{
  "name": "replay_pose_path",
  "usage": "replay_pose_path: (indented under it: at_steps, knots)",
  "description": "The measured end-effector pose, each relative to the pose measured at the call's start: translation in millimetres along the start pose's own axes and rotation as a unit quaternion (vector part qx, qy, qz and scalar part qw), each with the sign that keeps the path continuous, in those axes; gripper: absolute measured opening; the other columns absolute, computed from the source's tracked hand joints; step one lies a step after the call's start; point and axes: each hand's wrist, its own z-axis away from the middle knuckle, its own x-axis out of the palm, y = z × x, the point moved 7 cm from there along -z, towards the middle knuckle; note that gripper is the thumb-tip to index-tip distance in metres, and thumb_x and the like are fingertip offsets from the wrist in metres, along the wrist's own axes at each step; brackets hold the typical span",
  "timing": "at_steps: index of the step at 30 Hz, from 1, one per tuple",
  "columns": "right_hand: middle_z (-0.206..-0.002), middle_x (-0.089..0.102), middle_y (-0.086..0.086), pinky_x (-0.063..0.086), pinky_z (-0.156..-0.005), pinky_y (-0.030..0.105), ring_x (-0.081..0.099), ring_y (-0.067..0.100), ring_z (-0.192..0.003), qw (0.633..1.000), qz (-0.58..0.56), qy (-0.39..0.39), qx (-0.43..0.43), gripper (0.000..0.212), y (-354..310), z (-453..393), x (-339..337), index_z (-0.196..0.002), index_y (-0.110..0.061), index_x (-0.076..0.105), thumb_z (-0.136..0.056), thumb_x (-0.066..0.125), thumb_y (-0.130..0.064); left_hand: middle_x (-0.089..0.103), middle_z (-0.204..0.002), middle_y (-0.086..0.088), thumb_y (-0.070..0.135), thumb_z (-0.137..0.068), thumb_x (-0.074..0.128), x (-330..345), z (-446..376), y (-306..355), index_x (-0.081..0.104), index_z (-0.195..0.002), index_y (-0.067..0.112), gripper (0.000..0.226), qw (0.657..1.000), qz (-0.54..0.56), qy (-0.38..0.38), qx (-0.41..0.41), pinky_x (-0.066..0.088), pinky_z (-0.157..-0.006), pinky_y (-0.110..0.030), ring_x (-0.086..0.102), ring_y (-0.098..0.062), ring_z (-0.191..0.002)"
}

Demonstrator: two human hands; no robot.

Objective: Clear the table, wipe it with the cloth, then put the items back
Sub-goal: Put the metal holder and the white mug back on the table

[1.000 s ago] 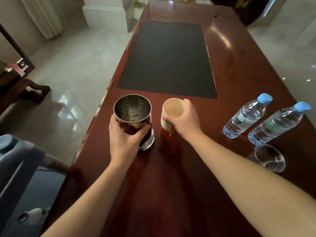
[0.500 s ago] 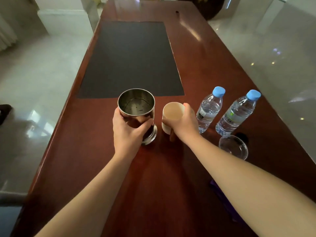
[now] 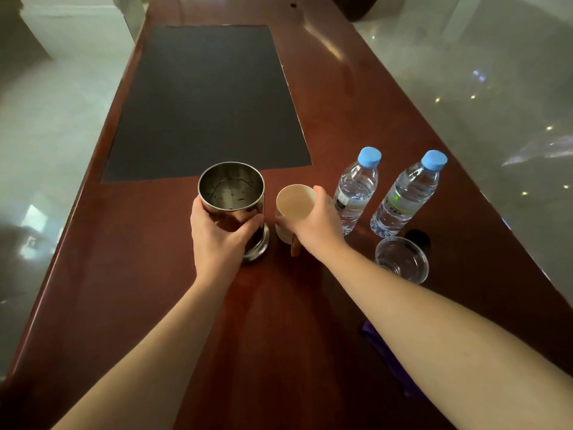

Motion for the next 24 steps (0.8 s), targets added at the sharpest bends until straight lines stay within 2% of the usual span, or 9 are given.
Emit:
replay_pose_path:
  at_steps: [3,6,9,11,15,19,21,22,24]
  knots:
    - [-0.132,0.049,0.004,0.044,-0.086,0.033,0.051,0.022,-0.117,1.000,0.000,-0.008,-0.001,0.097,0,0,1,-0.136,-0.016,0.036,-0.060,0.082,-0.055,0.051,-0.121,0.021,0.052,-0.053,0.084,4,1,-3,0.042,-0.125,0.041,0.085,1.000,-0.001,-0.002,0.000,0.048,-0.098,-0.033,0.052,-0.001,-0.115]
    - [-0.133,0.049,0.003,0.048,-0.089,0.039,0.051,0.022,-0.117,1.000,0.004,-0.017,-0.005,0.095,1,0,1,-0.136,-0.017,0.035,-0.062,0.081,-0.056,0.049,-0.121,0.025,0.051,-0.053,0.086,6,2,-6,0.038,-0.122,0.050,0.083,1.000,0.005,-0.005,-0.006,0.048,-0.097,-0.031,0.051,0.001,-0.115]
    - [-0.134,0.047,0.002,0.048,-0.088,0.039,0.051,0.022,-0.117,1.000,0.014,-0.023,-0.005,0.096,1,-1,2,-0.138,-0.018,0.032,-0.063,0.080,-0.055,0.047,-0.121,0.031,0.051,-0.053,0.086,6,3,-7,0.034,-0.115,0.063,0.082,1.000,0.004,-0.008,-0.014,0.047,-0.097,-0.030,0.051,0.003,-0.116]
    - [-0.137,0.045,0.002,0.048,-0.089,0.041,0.050,0.023,-0.119,0.999,0.020,-0.030,0.001,0.099,2,-2,3,-0.141,-0.018,0.029,-0.064,0.080,-0.055,0.047,-0.122,0.029,0.052,-0.053,0.085,6,4,-7,0.033,-0.114,0.065,0.082,1.000,0.000,-0.010,-0.017,0.046,-0.097,-0.030,0.050,0.004,-0.116]
    - [-0.152,0.032,0.004,0.040,-0.099,0.041,0.040,0.026,-0.133,0.998,0.035,-0.050,0.017,0.113,3,-3,6,-0.150,-0.017,0.015,-0.065,0.078,-0.058,0.049,-0.131,0.020,0.052,-0.053,0.086,4,5,-4,0.035,-0.132,0.043,0.095,0.999,-0.015,-0.027,-0.015,0.045,-0.101,-0.034,0.050,0.001,-0.119]
    - [-0.159,0.019,0.003,0.034,-0.104,0.042,0.029,0.026,-0.141,0.996,0.043,-0.069,0.024,0.124,1,-2,3,-0.153,-0.021,0.003,-0.062,0.078,-0.062,0.046,-0.142,0.009,0.056,-0.053,0.085,-1,4,-3,0.025,-0.145,0.030,0.113,0.997,-0.042,-0.058,-0.020,0.041,-0.107,-0.042,0.046,-0.008,-0.130]
    - [-0.156,0.021,0.003,0.036,-0.103,0.043,0.029,0.025,-0.140,0.996,0.049,-0.068,0.018,0.122,-1,0,-2,-0.152,-0.025,0.003,-0.062,0.078,-0.062,0.036,-0.153,0.001,0.061,-0.058,0.082,-7,3,-3,0.018,-0.150,0.023,0.119,0.995,-0.073,-0.056,-0.035,0.033,-0.114,-0.043,0.035,-0.014,-0.140]
    - [-0.154,0.023,0.002,0.036,-0.102,0.043,0.030,0.025,-0.139,0.996,0.054,-0.066,0.014,0.120,-3,2,-5,-0.152,-0.026,0.006,-0.063,0.077,-0.061,0.029,-0.157,0.000,0.064,-0.061,0.079,-11,4,-1,0.014,-0.152,0.022,0.119,0.993,-0.096,-0.050,-0.038,0.027,-0.115,-0.040,0.027,-0.014,-0.143]
    - [-0.150,0.028,0.001,0.037,-0.100,0.040,0.033,0.023,-0.136,0.996,0.064,-0.060,0.004,0.110,-7,7,-11,-0.151,-0.024,0.013,-0.067,0.074,-0.059,0.020,-0.160,0.001,0.069,-0.068,0.070,-20,7,8,0.012,-0.153,0.022,0.113,0.989,-0.139,-0.036,-0.027,0.022,-0.110,-0.034,0.018,-0.013,-0.146]
